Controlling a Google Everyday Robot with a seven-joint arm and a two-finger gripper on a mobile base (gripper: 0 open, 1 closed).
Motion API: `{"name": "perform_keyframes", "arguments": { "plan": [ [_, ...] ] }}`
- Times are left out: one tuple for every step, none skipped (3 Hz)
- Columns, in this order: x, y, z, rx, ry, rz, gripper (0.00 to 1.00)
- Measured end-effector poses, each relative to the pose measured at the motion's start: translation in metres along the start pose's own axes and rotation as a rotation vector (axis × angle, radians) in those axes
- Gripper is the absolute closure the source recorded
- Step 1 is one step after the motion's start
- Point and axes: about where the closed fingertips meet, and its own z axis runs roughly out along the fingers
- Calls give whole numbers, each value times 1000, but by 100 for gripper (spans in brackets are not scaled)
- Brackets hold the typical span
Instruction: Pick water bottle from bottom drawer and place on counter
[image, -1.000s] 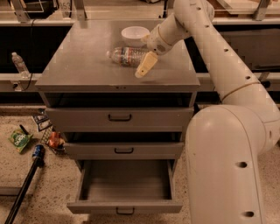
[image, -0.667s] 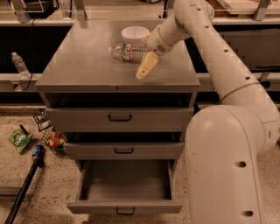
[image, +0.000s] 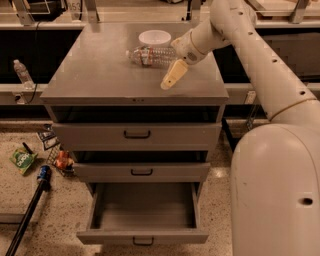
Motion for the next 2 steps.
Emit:
{"name": "perform_keyframes", "arguments": {
  "plan": [
    [5, 2, -14, 31, -37, 22, 0],
    [-1, 10, -62, 128, -109, 12, 0]
  ]
}}
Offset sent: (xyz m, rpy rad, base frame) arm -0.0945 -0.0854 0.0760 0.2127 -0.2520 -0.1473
